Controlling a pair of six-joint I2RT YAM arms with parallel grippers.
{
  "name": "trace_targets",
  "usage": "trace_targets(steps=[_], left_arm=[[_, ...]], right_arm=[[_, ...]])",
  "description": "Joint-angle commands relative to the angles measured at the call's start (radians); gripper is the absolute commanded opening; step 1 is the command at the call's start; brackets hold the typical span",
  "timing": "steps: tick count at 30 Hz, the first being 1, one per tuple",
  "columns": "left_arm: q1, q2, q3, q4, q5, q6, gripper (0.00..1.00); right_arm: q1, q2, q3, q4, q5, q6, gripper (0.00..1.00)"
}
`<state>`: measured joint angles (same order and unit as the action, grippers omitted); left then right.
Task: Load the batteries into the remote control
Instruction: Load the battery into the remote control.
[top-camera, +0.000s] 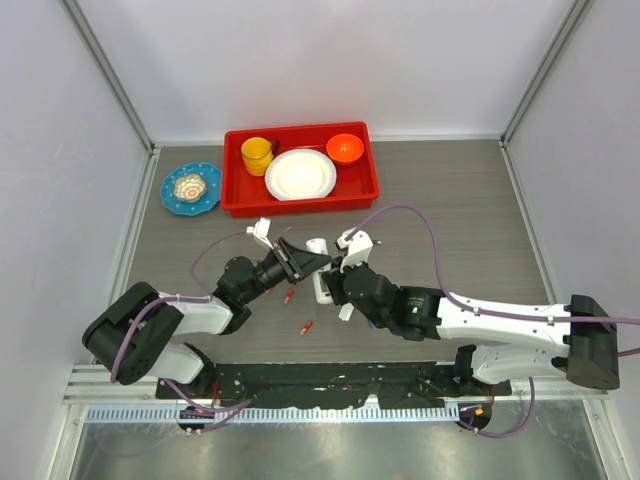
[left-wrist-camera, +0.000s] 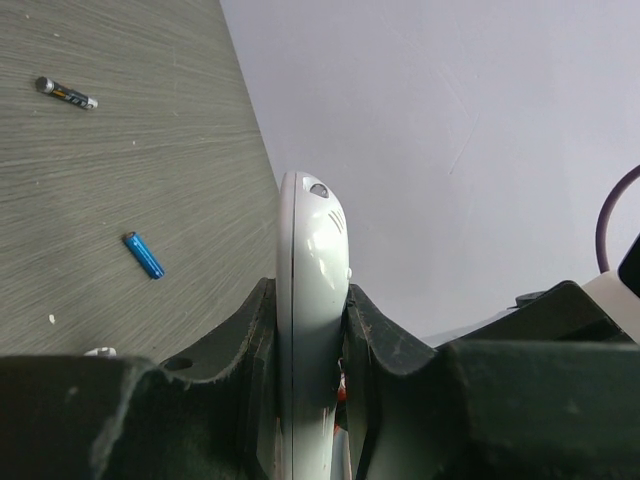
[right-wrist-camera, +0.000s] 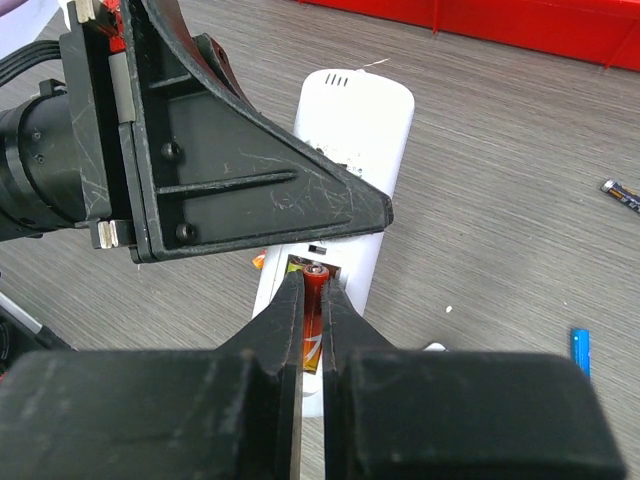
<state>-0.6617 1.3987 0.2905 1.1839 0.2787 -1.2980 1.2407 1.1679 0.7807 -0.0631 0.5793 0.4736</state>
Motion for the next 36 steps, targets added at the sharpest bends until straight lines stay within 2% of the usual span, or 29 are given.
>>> trace_targets(steps=[1,9,17,27,36], left_arm=[[0.002,-0.049,0.03,0.362,-0.041,-0.034,0.0],[0.002,-0.041,0.033,0.362,-0.03,-0.038,0.0],[0.002,-0.038,0.024,0.362,-0.036,-0.034,0.0],[0.002,-0.027,0.024,0.362,-0.029,-0.035,0.0],[0.001,-0.027,0.024,0.362,-0.023,-0.035,0.0]], right_arm=[[0.011,0.036,0.022,-0.098,-0.027,0.025,0.12],[0.011,0.039,0.045,-0.118,-0.001,0.031,0.23],[0.011,0.03,0.061,-0.127,0.022,0.031,0.26],[0.009,0.021,0.083,-0.126,0.037,0.025,0.38],[0.011,0.012,0.095,-0.142,0.068,0.019,0.44]])
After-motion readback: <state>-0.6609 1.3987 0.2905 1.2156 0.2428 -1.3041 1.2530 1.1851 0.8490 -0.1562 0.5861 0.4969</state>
